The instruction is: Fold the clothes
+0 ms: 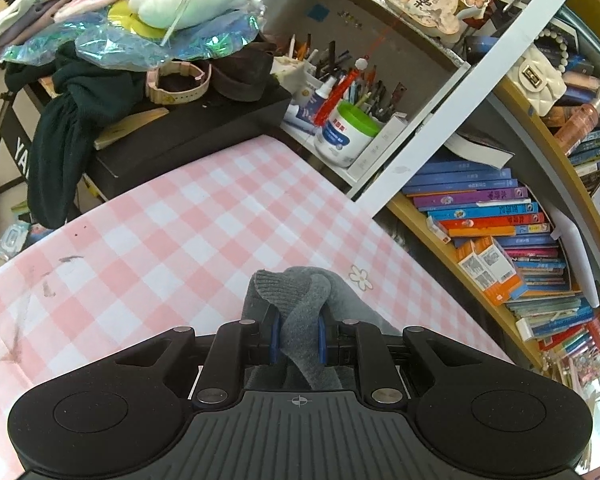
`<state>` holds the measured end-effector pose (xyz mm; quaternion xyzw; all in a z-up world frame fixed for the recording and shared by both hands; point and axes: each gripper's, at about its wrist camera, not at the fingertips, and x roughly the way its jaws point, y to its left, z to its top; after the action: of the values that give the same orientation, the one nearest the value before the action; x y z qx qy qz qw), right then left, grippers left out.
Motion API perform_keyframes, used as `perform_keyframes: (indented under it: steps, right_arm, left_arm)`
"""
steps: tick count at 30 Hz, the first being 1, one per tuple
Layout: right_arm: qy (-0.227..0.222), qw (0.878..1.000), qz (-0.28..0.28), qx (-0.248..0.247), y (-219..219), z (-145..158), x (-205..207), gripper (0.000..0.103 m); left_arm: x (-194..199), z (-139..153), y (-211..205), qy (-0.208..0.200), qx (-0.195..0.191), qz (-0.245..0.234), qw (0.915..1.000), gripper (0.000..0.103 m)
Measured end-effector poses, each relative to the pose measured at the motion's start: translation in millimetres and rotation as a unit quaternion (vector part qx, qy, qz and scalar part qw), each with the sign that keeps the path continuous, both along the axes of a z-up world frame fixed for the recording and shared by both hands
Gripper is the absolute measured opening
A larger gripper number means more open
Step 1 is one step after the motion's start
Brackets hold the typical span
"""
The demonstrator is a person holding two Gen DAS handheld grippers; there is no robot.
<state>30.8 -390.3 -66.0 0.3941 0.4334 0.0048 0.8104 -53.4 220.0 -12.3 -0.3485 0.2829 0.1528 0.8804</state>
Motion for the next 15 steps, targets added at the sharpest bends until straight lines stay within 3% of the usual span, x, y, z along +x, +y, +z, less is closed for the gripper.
perform_keyframes:
  steps: [3, 4, 5, 6, 11, 15]
  right_arm:
    - [0.021, 1.0, -0.005, 0.019, 2.2, -13.6, 10.5, 0.029]
    - [0.024, 0.999, -0.008, 0.029, 2.3, -16.9, 12.7, 0.024]
    - [0.019, 0.999, -0.004, 0.034, 1.9, -15.1, 13.1, 0.013]
    - [0.011, 0.999, 0.001, 0.038, 1.5, -12.7, 13.1, 0.011]
    - [-0.024, 0.998, 0.004, 0.051, -15.7, 10.9, 3.7, 0.008]
    - [-0.026, 0.998, 0.002, 0.058, -35.6, 30.3, -16.4, 0.008]
  left_arm:
    - [-0.5, 0.1, 0.7, 0.001, -0.001, 0.002, 1.0, 0.017]
    - [-0.6, 0.4, 1.0, 0.002, -0.001, 0.002, 1.0, 0.017]
    - [-0.7, 0.8, 1.3, 0.002, -0.001, 0.003, 1.0, 0.017]
    - [-1.3, 2.5, 2.2, 0.0, -0.002, 0.003, 1.0, 0.017]
    - [-7.1, 11.5, 3.1, -0.005, -0.009, -0.017, 0.9998, 0.016]
    - [-15.0, 15.9, 0.5, -0.003, -0.022, -0.037, 0.9991, 0.016]
